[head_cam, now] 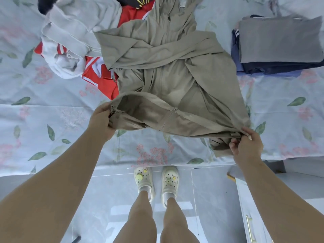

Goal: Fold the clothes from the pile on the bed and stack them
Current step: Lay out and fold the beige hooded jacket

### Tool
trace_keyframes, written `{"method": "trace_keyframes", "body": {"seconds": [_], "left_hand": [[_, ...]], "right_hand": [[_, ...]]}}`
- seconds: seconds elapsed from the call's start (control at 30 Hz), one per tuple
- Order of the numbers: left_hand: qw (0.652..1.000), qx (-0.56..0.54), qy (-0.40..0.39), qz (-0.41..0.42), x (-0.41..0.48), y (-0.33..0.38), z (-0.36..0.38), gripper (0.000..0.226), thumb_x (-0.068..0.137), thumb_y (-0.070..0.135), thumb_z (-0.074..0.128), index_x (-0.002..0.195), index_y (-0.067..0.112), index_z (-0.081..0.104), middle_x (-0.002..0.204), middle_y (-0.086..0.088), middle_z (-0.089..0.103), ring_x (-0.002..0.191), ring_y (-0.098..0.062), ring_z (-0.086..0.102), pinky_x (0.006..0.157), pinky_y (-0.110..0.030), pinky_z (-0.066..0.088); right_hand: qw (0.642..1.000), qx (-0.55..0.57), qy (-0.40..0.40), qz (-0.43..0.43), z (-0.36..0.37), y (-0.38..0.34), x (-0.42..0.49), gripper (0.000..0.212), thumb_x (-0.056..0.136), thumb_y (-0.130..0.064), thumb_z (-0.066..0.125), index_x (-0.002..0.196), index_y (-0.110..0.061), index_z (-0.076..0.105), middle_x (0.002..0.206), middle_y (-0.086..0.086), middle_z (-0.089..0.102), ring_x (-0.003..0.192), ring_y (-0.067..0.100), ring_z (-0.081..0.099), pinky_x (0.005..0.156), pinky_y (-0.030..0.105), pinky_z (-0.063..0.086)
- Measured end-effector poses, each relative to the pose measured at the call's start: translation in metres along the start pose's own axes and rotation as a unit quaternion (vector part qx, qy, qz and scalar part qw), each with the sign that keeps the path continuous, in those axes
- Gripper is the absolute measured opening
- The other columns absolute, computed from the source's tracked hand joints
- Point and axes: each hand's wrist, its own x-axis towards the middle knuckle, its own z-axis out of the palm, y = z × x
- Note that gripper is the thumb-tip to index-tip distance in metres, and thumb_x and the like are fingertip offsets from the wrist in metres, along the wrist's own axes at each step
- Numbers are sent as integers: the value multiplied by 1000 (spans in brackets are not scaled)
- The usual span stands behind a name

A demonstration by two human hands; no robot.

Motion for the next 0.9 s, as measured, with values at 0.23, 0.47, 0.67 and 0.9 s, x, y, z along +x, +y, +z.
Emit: {"method": "trace_keyframes", "body": {"seconds": [0.23, 0.47, 0.67, 0.9], "left_hand": [[980, -3, 197, -26, -28, -30, -41, 45, 84, -8, 33, 70, 18, 66, 97, -7, 66, 73, -22, 58, 58, -25, 48], [944, -1, 296, -144, -26, -91, -45, 25, 92, 6, 34, 97, 16, 56, 87, -1, 52, 85, -24, 49, 70, -25, 46], [936, -59, 276, -209, -25, -113, -44, 40, 76, 49, 60, 107, 24, 57, 97, 6, 62, 90, -23, 57, 84, -44, 50], [934, 20, 315, -171, -30, -121, -53, 42, 80, 19, 73, 116, 21, 52, 113, 5, 55, 101, -20, 55, 82, -27, 47]], "right_hand": [[987, 73, 126, 64, -45, -8, 1, 35, 86, -2, 32, 84, -25, 58, 104, 5, 60, 65, 14, 54, 55, 18, 42], [980, 42, 39, 191, -44, 42, 10, 16, 91, -4, 51, 80, -13, 43, 72, -2, 57, 113, 28, 50, 83, 10, 39], [972, -31, 34, 231, -25, 87, 9, 43, 97, -32, 43, 139, -20, 40, 128, 0, 51, 112, 21, 53, 94, 36, 43], [984, -4, 105, 142, -7, 91, 20, 10, 94, -9, 49, 92, -19, 48, 85, 0, 54, 62, 12, 51, 62, 25, 49]]}}
